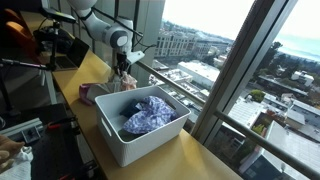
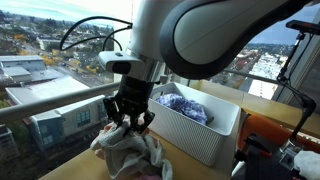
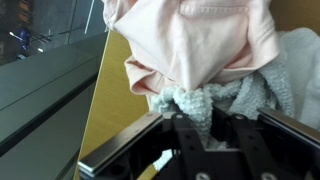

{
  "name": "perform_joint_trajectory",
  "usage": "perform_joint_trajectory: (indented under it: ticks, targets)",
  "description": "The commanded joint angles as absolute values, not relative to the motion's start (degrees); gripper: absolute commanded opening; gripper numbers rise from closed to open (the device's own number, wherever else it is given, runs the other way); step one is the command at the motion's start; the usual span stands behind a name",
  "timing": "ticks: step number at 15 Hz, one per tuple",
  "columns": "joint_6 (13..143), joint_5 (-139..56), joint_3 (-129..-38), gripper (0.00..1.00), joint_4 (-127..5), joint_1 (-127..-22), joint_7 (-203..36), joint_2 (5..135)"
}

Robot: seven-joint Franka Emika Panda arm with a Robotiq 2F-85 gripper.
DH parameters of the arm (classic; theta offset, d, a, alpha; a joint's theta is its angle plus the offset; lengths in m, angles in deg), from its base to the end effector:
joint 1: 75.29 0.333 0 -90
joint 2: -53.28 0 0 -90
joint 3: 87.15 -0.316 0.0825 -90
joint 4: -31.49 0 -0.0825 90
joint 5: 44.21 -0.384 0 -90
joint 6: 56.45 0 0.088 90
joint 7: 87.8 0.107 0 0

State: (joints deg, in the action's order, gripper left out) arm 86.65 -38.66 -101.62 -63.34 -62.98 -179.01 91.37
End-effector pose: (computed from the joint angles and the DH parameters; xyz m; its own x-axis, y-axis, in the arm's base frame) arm 0.6390 0.2962 0.2520 -0.4788 0.8744 0.0782 0.8667 0.4567 0.2006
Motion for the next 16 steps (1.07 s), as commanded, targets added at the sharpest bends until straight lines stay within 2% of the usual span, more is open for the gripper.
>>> perform_joint_trajectory:
  ticks: [1,11,16]
  targets:
    - [88.41,-37.63,-102.69,0.05,-67.50,-63.91,-178.27,85.00]
    - [89.51,-38.67,-101.57,0.05,-73.77,-66.57,-178.89,65.55]
    - [87.07,-38.78,-98.78,0.05,-71.91,-69.35,-179.21,57.07]
